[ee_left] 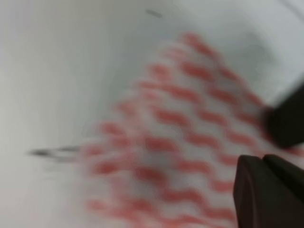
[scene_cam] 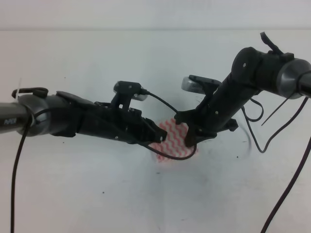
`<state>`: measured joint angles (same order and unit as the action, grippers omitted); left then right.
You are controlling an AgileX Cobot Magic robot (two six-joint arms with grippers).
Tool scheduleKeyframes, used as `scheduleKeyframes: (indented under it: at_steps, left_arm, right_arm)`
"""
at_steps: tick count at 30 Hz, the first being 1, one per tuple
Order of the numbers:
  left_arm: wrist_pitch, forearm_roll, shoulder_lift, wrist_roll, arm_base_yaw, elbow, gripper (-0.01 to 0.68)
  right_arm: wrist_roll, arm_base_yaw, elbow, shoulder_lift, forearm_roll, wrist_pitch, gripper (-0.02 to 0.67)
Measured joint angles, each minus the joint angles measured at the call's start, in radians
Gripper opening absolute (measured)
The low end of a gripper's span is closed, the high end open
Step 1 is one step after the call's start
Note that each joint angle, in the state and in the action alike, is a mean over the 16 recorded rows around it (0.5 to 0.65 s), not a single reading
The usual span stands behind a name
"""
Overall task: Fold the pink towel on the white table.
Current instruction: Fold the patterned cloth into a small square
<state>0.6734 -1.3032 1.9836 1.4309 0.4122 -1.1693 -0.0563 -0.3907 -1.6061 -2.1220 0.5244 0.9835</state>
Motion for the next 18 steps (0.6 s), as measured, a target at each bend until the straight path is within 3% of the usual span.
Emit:
scheduleKeyframes:
  at_steps: [18]
  left_arm:
    - [0.002,0.218,-0.011,-0.2,0.0,-0.026,-0.005]
  right_arm:
    - [-0.001,0.0,0.0,0.001,0.0,0.001,-0.018]
